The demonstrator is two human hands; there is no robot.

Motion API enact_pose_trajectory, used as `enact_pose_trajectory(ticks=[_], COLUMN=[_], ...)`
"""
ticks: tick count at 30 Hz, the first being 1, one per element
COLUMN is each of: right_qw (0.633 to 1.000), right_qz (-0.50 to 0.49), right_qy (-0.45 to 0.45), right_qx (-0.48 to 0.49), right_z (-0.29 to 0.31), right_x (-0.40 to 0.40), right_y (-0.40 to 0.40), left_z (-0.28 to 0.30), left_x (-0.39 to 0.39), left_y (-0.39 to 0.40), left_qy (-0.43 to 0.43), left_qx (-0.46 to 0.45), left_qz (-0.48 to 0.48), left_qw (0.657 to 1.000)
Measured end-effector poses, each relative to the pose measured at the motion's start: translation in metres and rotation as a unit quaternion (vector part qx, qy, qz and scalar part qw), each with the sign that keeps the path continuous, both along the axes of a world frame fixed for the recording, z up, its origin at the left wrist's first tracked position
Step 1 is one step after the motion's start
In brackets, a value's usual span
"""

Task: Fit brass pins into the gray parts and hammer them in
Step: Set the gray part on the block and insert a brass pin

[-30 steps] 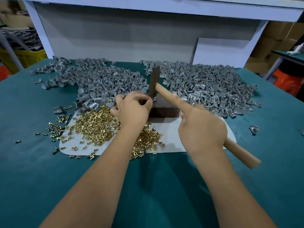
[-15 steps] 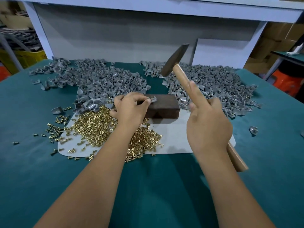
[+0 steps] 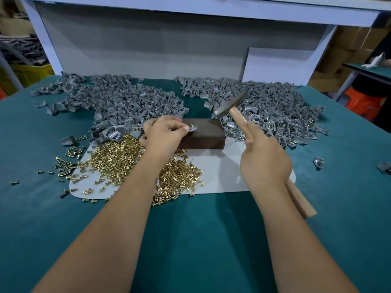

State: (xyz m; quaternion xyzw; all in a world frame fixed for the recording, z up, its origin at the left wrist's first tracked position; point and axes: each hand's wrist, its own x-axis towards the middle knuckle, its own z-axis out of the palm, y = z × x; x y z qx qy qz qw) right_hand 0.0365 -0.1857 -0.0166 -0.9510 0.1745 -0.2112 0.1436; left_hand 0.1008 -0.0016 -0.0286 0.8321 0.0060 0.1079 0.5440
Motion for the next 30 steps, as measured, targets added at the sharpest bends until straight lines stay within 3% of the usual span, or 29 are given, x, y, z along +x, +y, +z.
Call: enact_pose_trajectory(ticks=[12,15,17,20,23,30], right_qw=[0.998,0.994,0.988,0.986,0.982,0.963], right_qz=[-0.019,-0.047,-0.060,0.057,0.174,0.252], right_qy=[0.060,0.087,0.035,-0.078,-0.032,-0.054], right_qx=[0.028,-0.052,-0.135,-0.135,-0.062,-0.074], right_z=[-0.006,-0.002,0.002,0.014,0.016,0.006], right_x=[0.002,0.001,0.004,0.020,0.048,0.078], right_y=[-0.009,-0.006,0.002,0.028,0.056,0.065], left_z=[-0.004,-0.005,-0.006,-0.006,-0.006,-0.006], left_x=[0.001,0.002,0.002,0.001,0.002,0.005], left_y=[-0.004,-0.004,-0.004,-0.004,-0.002,0.000], left_qy=[-0.027,-0.030,-0.029,-0.030,-0.048,-0.059], left_qx=[0.091,0.096,0.097,0.093,0.119,0.130], left_qz=[0.023,0.028,0.027,0.022,0.032,0.039], left_qw=[0.995,0.995,0.994,0.995,0.991,0.989])
